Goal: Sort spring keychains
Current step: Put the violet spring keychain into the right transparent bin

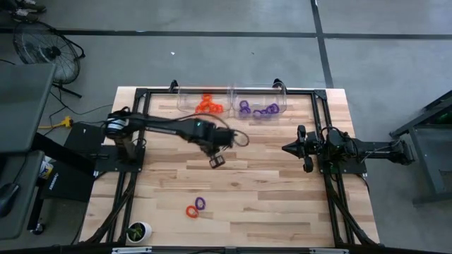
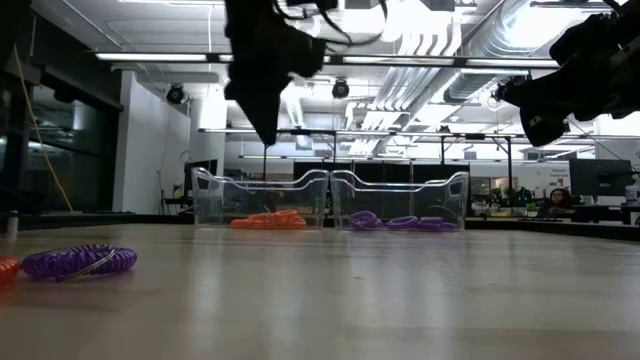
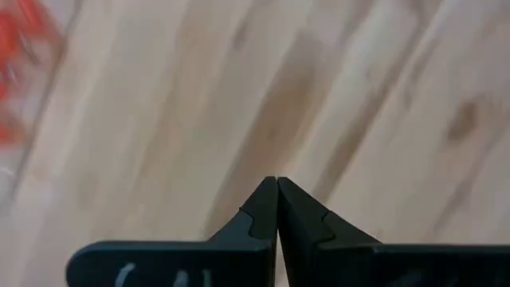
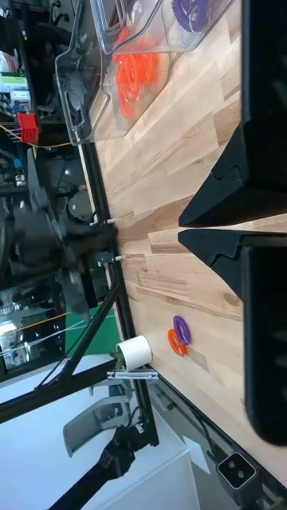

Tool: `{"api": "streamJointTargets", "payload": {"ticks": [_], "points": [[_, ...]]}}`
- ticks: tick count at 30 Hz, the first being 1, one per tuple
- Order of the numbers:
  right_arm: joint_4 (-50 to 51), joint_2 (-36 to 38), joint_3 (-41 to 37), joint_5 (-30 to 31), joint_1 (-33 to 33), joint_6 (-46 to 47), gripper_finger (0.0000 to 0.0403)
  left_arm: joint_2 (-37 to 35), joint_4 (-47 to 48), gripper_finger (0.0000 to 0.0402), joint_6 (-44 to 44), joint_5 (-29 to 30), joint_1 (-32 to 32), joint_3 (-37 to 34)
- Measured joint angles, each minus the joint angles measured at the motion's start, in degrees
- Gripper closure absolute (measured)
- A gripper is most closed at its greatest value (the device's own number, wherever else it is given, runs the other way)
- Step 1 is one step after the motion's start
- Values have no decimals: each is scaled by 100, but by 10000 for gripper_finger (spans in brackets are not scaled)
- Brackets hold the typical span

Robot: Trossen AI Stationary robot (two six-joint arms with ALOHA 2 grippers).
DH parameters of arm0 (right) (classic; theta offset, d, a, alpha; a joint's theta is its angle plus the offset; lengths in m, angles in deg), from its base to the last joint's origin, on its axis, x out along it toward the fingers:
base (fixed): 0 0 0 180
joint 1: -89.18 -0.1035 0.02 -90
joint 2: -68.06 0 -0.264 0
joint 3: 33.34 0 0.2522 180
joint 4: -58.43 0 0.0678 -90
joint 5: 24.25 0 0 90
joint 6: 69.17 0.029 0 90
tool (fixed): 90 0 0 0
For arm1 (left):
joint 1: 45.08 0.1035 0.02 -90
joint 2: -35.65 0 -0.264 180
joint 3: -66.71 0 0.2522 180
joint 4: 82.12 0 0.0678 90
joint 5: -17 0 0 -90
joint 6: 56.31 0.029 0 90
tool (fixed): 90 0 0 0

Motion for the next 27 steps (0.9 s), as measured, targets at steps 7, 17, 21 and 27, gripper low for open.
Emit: {"api": "streamJointTargets", "payload": {"ticks": [7,17,21,27], "points": [[0,2,-2,0,1,0,391,-524,-251,401,-900,3,-641,-953],[0,0,-2,0,1,0,391,-811,-279,401,-2191,-190,-1464,-1767],[0,0,-1,0,1,0,391,-817,-246,401,-2594,-252,-1825,-1883],[0,0,-1,1,0,0,391,-819,-567,401,-3334,-178,-2370,-2068]]}}
